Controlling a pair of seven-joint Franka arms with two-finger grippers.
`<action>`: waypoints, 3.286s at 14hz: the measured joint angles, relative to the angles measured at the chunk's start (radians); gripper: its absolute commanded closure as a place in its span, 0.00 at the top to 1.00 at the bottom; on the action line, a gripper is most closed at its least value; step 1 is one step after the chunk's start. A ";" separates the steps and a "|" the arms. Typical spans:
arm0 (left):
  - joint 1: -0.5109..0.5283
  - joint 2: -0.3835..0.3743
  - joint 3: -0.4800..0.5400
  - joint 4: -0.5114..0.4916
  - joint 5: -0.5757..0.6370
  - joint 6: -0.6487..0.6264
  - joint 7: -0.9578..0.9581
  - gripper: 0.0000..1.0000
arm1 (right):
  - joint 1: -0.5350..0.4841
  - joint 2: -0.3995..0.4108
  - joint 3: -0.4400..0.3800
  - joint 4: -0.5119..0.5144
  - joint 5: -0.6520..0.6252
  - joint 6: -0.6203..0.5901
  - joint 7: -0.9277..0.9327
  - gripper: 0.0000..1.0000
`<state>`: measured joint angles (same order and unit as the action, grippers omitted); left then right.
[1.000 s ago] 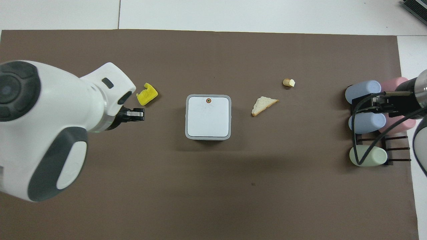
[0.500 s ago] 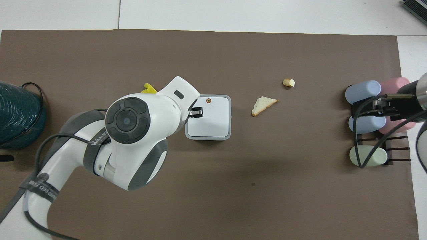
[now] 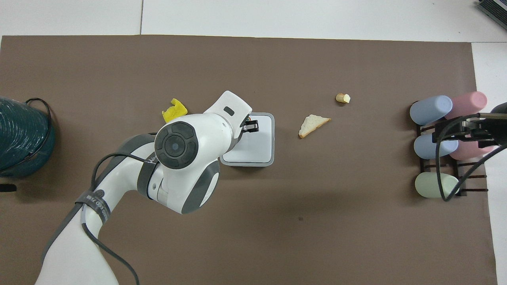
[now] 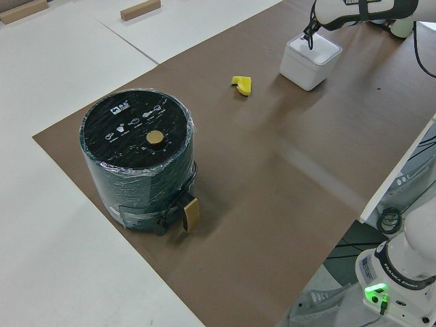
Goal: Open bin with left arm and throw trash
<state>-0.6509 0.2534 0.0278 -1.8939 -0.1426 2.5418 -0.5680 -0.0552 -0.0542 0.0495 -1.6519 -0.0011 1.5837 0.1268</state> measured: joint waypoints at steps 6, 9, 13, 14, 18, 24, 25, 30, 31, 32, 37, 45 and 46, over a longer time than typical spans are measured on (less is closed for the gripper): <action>-0.011 0.015 0.006 0.005 0.000 0.016 -0.001 0.10 | 0.029 0.019 0.016 -0.154 0.001 0.257 0.001 1.00; -0.006 0.037 0.016 0.110 -0.005 -0.124 -0.008 0.12 | 0.045 0.135 0.017 -0.182 0.001 0.436 0.008 1.00; 0.120 0.063 0.024 0.353 -0.005 -0.416 -0.003 0.54 | 0.060 0.282 0.017 -0.209 0.001 0.636 0.009 1.00; 0.147 0.066 0.025 0.363 -0.005 -0.416 0.005 0.64 | 0.066 0.307 0.017 -0.220 0.001 0.688 0.009 1.00; 0.220 0.096 0.026 0.329 -0.005 -0.376 0.103 0.95 | 0.094 0.404 0.017 -0.234 0.001 0.920 0.009 1.00; 0.240 0.112 0.025 0.169 -0.005 -0.203 0.228 1.00 | 0.104 0.518 0.017 -0.235 -0.001 1.116 -0.061 0.34; 0.240 0.122 0.025 0.145 -0.005 -0.170 0.263 1.00 | 0.117 0.523 0.018 -0.235 -0.001 1.120 -0.064 0.00; 0.245 0.166 0.029 0.108 -0.005 -0.115 0.432 1.00 | 0.152 0.524 0.017 -0.234 -0.001 1.122 -0.064 0.00; 0.252 0.169 0.030 0.105 -0.005 -0.112 0.466 1.00 | 0.152 0.524 0.015 -0.234 -0.001 1.122 -0.064 0.00; 0.256 0.170 0.031 0.099 -0.005 -0.106 0.498 1.00 | 0.152 0.524 0.014 -0.233 -0.001 1.122 -0.064 0.00; 0.262 0.172 0.030 0.015 -0.005 -0.016 0.601 0.94 | 0.153 0.512 0.015 -0.223 -0.001 1.122 -0.035 0.00; 0.263 0.171 0.034 0.015 -0.003 -0.047 0.635 0.00 | 0.239 0.318 0.021 -0.206 -0.001 0.897 0.172 0.00; 0.264 0.170 0.040 0.049 0.005 -0.105 0.635 0.00 | 0.263 0.295 0.021 -0.201 -0.001 0.865 0.217 0.00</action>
<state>-0.3864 0.4236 0.0677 -1.8447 -0.1372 2.4369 0.0670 0.2080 0.2410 0.0704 -1.8529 -0.0019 2.4486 0.3443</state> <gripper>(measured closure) 0.789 0.969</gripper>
